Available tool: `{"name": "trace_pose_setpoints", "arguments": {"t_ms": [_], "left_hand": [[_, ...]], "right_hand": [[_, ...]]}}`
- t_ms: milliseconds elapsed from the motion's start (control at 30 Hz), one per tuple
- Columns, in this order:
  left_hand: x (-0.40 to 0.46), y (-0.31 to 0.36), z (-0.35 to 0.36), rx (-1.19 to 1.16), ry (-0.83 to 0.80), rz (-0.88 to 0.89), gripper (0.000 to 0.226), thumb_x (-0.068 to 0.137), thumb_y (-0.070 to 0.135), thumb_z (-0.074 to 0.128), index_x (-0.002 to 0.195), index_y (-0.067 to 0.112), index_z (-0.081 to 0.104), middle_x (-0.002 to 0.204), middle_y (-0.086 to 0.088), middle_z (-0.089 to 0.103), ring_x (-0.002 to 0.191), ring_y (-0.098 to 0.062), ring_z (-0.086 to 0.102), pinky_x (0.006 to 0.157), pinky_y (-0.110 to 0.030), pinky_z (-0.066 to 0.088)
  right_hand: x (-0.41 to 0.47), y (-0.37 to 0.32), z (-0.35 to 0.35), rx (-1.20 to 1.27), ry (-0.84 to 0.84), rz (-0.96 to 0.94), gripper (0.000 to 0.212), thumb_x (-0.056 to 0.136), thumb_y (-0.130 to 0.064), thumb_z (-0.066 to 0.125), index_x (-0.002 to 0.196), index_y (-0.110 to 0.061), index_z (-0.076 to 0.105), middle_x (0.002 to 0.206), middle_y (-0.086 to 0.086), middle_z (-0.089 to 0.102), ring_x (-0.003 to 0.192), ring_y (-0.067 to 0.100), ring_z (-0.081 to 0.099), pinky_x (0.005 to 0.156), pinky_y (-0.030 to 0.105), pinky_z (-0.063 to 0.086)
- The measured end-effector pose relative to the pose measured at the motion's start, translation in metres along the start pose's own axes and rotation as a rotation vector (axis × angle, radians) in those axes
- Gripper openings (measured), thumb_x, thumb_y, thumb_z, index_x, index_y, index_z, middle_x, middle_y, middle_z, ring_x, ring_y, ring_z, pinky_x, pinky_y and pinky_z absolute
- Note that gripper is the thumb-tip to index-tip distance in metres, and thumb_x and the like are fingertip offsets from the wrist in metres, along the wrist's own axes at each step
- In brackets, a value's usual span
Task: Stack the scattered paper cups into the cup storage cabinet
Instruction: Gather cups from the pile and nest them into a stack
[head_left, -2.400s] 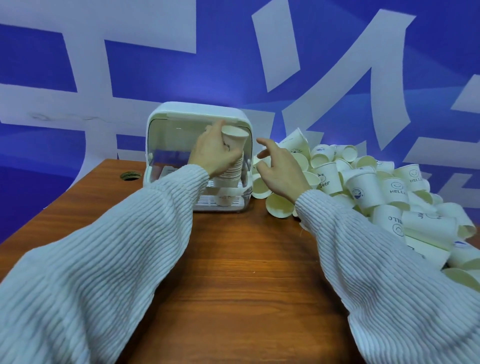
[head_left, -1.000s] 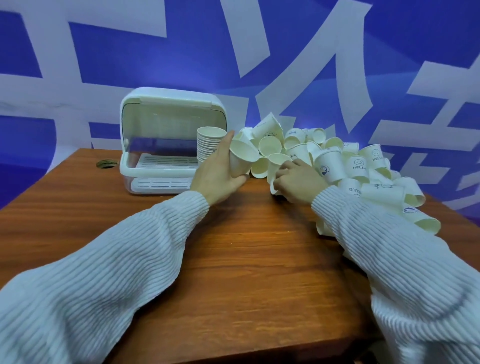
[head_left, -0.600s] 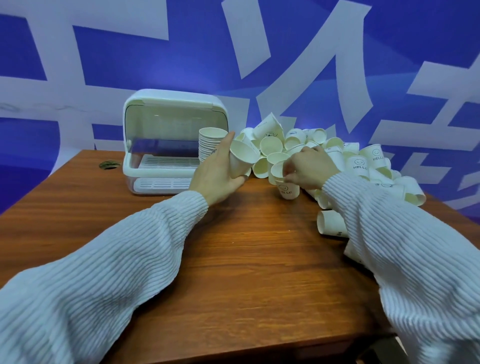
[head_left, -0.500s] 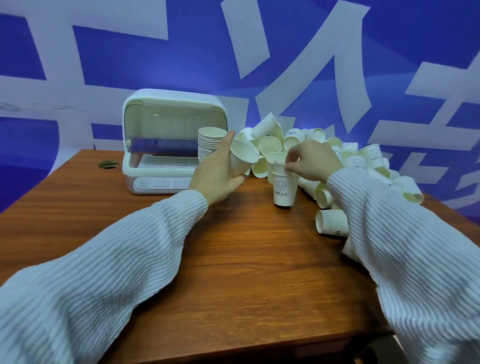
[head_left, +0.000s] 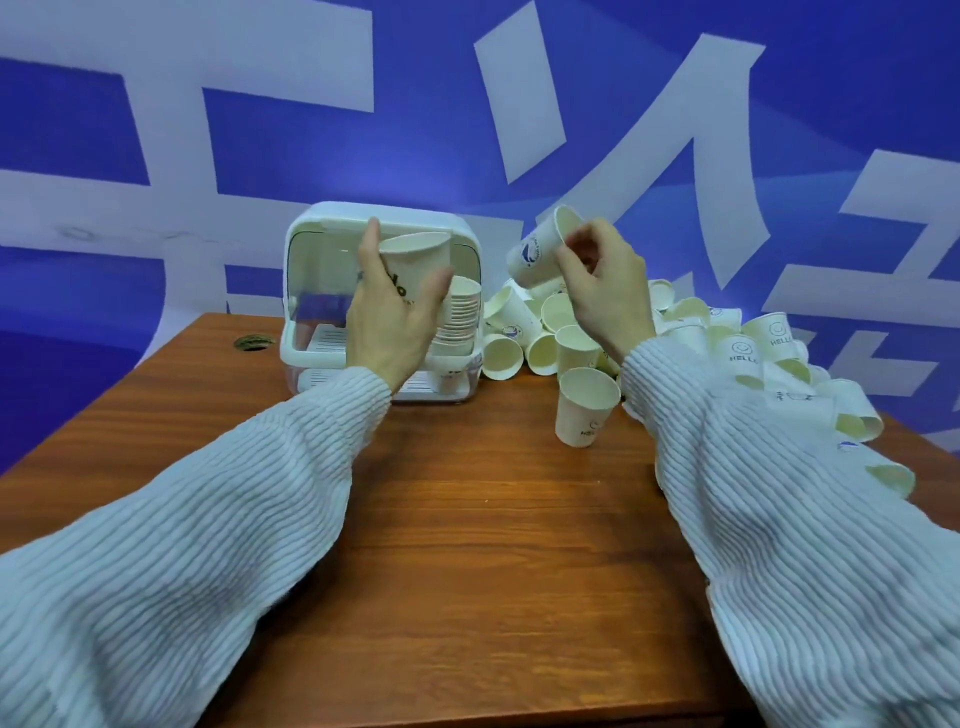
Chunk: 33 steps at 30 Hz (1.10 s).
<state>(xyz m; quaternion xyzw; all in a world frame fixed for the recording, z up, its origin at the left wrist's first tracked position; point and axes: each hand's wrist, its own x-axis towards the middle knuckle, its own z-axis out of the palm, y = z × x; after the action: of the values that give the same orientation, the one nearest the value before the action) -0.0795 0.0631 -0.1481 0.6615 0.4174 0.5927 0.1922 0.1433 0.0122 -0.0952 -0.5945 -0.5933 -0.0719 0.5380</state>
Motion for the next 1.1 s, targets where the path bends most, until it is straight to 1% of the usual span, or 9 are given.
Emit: {"name": "trace_pose_setpoints", "arguments": {"t_ms": [67,267,400,533,633,733,833,933,1100], "left_hand": [[0.005,-0.004,-0.010,-0.005,0.058,-0.023,0.090,0.094,0.060,0.061,0.162,0.025,0.012,0.152,-0.006,0.048,0.132,-0.022,0.051,0.109,-0.038,0.042],[0.011,-0.015,-0.027,-0.022,0.097,-0.030,0.082,0.095,0.043,0.070,0.158,0.019,0.023,0.136,0.010,0.044,0.115,0.001,0.043,0.098,-0.013,0.039],[0.017,-0.025,-0.033,-0.005,0.091,-0.024,0.079,0.092,0.050,0.069,0.154,0.025,0.027,0.130,0.013,0.044,0.122,-0.014,0.052,0.106,-0.043,0.050],[0.024,-0.031,-0.034,-0.004,0.083,-0.046,0.079,0.090,0.054,0.069,0.152,0.028,0.027,0.131,0.014,0.045,0.122,-0.016,0.053,0.103,-0.048,0.052],[0.026,-0.029,-0.031,-0.015,0.087,-0.030,0.079,0.092,0.046,0.071,0.153,0.021,0.028,0.129,0.015,0.040,0.119,-0.008,0.047,0.107,-0.035,0.047],[0.033,-0.021,-0.027,-0.008,0.090,-0.012,0.077,0.094,0.039,0.072,0.153,0.013,0.031,0.127,0.013,0.038,0.113,0.001,0.039,0.098,-0.015,0.035],[0.047,-0.012,-0.020,-0.042,0.067,-0.003,0.077,0.090,0.043,0.076,0.149,0.016,0.034,0.127,0.007,0.049,0.115,-0.010,0.051,0.093,-0.022,0.044],[0.062,-0.009,-0.006,-0.027,0.035,0.003,0.078,0.085,0.045,0.079,0.145,0.017,0.036,0.131,-0.002,0.056,0.115,-0.017,0.056,0.094,-0.029,0.048],[0.068,0.000,0.018,-0.038,0.000,0.047,0.082,0.088,0.041,0.077,0.152,0.019,0.031,0.147,-0.004,0.048,0.129,-0.019,0.050,0.104,-0.030,0.043]], "right_hand": [[0.001,-0.012,0.021,0.013,-0.075,-0.078,0.007,0.100,-0.027,0.058,0.100,-0.020,0.061,0.084,-0.019,0.064,0.079,-0.001,0.060,0.075,0.024,0.046],[0.014,-0.031,0.069,-0.124,-0.272,-0.159,0.010,0.102,-0.031,0.053,0.107,-0.023,0.059,0.102,-0.008,0.071,0.095,0.019,0.066,0.086,0.042,0.054],[0.026,-0.027,0.082,-0.264,-0.432,-0.125,0.020,0.102,-0.031,0.051,0.115,-0.030,0.067,0.113,-0.002,0.074,0.103,0.024,0.066,0.092,0.047,0.054],[0.023,-0.024,0.092,-0.344,-0.580,-0.142,0.035,0.103,-0.017,0.047,0.126,-0.026,0.072,0.132,-0.001,0.071,0.123,0.025,0.062,0.106,0.042,0.047],[0.007,-0.023,0.097,-0.489,-0.576,-0.272,0.040,0.098,-0.013,0.043,0.125,-0.026,0.069,0.124,0.007,0.073,0.114,0.034,0.064,0.095,0.046,0.052],[0.000,-0.022,0.096,-0.536,-0.601,-0.313,0.044,0.090,-0.006,0.042,0.124,-0.025,0.062,0.118,0.008,0.070,0.111,0.035,0.063,0.087,0.048,0.054],[0.002,-0.019,0.088,-0.417,-0.501,-0.201,0.057,0.094,-0.008,0.043,0.148,-0.024,0.052,0.147,0.008,0.058,0.140,0.026,0.049,0.109,0.048,0.045],[-0.003,-0.017,0.072,-0.245,-0.339,-0.102,0.054,0.095,-0.017,0.045,0.148,-0.024,0.053,0.141,0.000,0.064,0.128,0.021,0.057,0.105,0.043,0.047],[-0.006,0.002,0.058,-0.287,-0.316,-0.071,0.053,0.096,-0.014,0.047,0.147,-0.027,0.052,0.134,-0.007,0.067,0.127,0.016,0.057,0.104,0.046,0.050]]}}
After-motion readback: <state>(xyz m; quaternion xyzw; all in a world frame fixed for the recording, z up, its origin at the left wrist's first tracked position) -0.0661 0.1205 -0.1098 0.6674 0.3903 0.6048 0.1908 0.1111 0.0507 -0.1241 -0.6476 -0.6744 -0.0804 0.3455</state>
